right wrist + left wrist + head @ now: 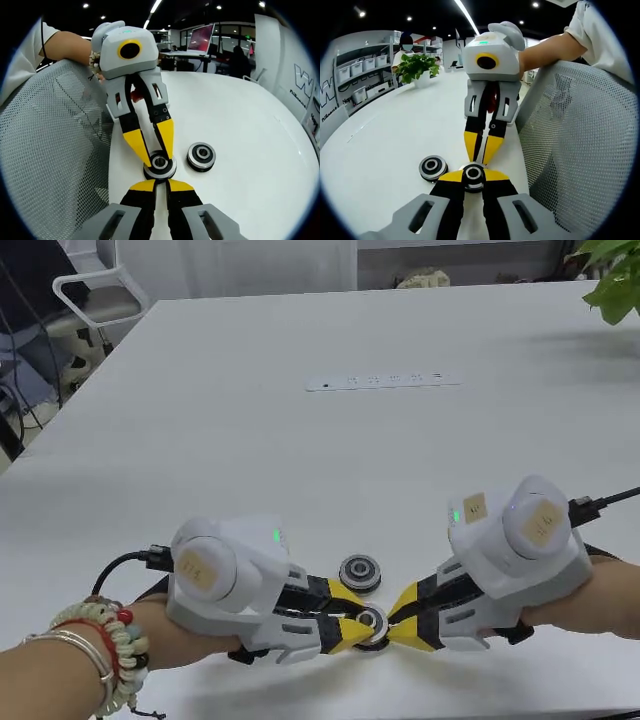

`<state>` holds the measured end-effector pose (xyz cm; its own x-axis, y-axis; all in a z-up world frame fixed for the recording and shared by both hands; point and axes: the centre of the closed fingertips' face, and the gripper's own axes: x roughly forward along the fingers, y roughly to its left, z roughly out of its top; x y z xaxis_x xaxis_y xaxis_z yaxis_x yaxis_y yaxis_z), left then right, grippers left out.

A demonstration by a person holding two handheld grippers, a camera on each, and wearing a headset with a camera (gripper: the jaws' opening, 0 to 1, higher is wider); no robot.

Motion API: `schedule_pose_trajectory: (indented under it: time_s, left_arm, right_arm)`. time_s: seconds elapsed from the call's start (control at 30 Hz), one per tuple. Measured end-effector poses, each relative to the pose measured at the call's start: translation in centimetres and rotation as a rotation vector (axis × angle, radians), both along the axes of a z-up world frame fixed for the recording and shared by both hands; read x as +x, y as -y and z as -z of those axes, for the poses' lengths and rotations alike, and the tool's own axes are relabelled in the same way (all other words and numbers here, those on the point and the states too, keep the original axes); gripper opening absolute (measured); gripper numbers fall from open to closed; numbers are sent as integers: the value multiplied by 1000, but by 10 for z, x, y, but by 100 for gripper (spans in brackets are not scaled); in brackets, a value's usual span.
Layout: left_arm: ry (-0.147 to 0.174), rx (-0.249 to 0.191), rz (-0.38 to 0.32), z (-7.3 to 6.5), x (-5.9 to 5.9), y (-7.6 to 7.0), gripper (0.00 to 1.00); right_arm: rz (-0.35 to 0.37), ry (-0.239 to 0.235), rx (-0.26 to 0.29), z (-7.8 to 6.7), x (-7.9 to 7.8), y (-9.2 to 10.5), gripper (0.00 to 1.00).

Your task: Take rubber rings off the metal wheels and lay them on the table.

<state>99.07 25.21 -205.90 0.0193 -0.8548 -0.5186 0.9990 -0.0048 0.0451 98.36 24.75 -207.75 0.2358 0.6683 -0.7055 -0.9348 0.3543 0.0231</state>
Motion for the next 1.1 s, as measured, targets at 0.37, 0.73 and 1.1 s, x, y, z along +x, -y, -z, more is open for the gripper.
schedule_pose_trajectory:
  time_s: [0.37, 0.73, 1.1]
  left_arm:
    - [1, -1, -5, 1, 1, 0, 8]
    - [4, 0, -19, 1, 4, -2, 8]
    - [3, -3, -31, 1, 6, -2, 8]
  right_arm:
    - [123, -92, 3, 2, 4, 3, 0]
    - [309, -221, 66, 5, 10, 5, 0]
    - [505, -433, 237, 3, 18, 7, 0]
